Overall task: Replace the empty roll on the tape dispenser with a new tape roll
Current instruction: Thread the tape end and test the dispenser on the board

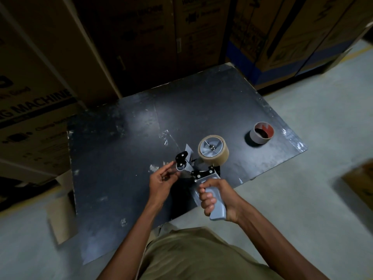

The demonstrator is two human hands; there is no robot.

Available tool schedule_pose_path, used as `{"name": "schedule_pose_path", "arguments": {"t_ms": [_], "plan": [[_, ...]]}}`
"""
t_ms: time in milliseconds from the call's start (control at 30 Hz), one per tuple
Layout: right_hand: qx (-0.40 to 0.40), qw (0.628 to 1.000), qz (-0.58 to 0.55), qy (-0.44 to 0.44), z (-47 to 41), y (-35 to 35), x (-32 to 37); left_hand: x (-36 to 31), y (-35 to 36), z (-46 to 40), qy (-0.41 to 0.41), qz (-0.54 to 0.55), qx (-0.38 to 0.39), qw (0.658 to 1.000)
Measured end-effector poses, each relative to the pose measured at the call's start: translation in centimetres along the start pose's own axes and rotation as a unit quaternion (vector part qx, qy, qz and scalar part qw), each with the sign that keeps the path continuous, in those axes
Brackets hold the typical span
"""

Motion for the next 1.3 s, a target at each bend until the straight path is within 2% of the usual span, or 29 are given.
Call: {"name": "schedule_pose_path", "arguments": {"t_ms": [367, 633, 967, 1100, 1300], "plan": [[-0.006, 1.0, -0.004, -0.004, -0.7, 0.6, 0.4, 1.0, -1.9, -1.8, 0.007, -0.037, 0.032, 0.999], [-0.005, 1.0, -0.012, -0.003, -1.2, 1.3, 0.2, 1.4, -3.5, -2.5, 0.001, -0.013, 0.024, 1.0], [-0.024, 1.0, -0.014, -0.005, -1.8, 2.1, -0.1, 1.0, -4.2, -2.9, -0.01, -0.02, 0.065, 0.998], [-0.033, 0.999, -0.016, -0.008, -2.2, 2.2, -0.2, 1.2, -4.9, -2.8, 0.0, -0.017, 0.034, 0.999], [-0.037, 0.999, -0.017, -0.01, -2.7, 2.9, -0.1, 1.9, -4.8, -2.9, -0.006, 0.016, -0.059, 0.998]]}}
Point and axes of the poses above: each hand's wrist, its own z-axis away from the middle knuckle, its own y-axis out of the palm, x = y × z, the point moved 8 cm from there along -z, towards the middle knuckle, and after that the axes turned 6 degrees about z, right-handed, at the moved point
